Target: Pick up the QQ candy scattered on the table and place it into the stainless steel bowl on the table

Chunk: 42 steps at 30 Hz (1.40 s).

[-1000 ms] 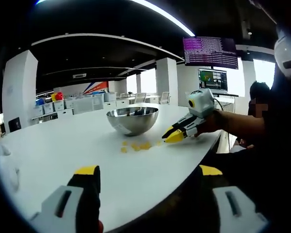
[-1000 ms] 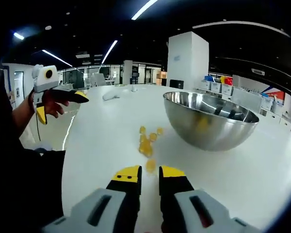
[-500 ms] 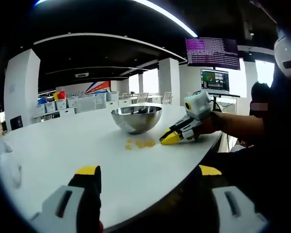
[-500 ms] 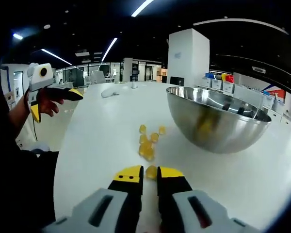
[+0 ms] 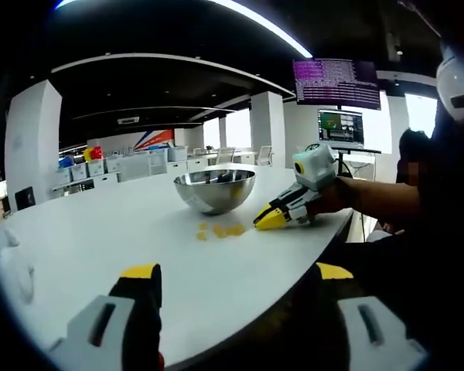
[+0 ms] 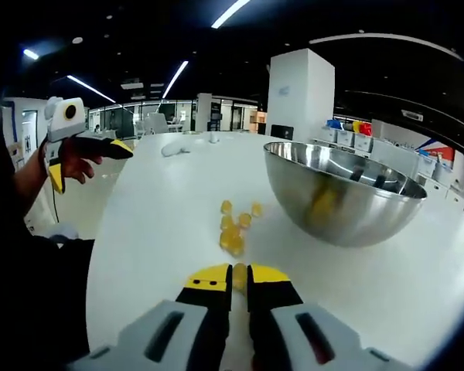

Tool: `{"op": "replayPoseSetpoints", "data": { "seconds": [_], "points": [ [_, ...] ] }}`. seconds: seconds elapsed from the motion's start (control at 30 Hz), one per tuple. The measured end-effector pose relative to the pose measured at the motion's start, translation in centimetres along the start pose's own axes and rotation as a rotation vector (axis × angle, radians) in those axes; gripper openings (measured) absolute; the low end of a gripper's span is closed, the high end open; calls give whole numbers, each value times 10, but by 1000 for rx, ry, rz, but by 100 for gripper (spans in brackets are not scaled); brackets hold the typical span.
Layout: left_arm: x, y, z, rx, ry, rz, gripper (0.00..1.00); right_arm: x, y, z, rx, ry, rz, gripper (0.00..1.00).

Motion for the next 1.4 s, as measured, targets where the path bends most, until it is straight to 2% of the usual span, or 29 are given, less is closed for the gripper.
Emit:
{"op": "replayPoseSetpoints", "data": {
  "seconds": [0.23,0.63,0.87,1.03,1.17,1.33,1.4],
  "points": [
    [-2,5,4,9,7,-5,79,-2,-15,6,11,-5,8,9],
    [-3,16,13,32,16,-21,79,-18,-55,49,105,-17,39,9],
    [-4,18,14,34,19,-28,79,-29,-71,61,141,-15,73,9],
    [-5,21,16,39,19,-24,79,-37,-69,64,144,-19,77,9],
    [-2,22,18,48,18,-29,77,-52,-61,71,133,-56,64,9],
    [0,19,17,50,14,-30,76,-74,-52,88,133,-99,37,9],
    [0,17,16,47,9,-26,76,-83,-39,108,126,-112,20,9]
  ]
}}
Point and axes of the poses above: the point that each gripper's makers call its tool centre point, and the gripper's own axes: y roughly forward along the fingers, z roughly to its right, x roughly out of its underside, the point moved 3 cm from there along -y, roughly backward along the fingers, and after that the axes turned 12 degrees about -y, right-handed, at the moved point
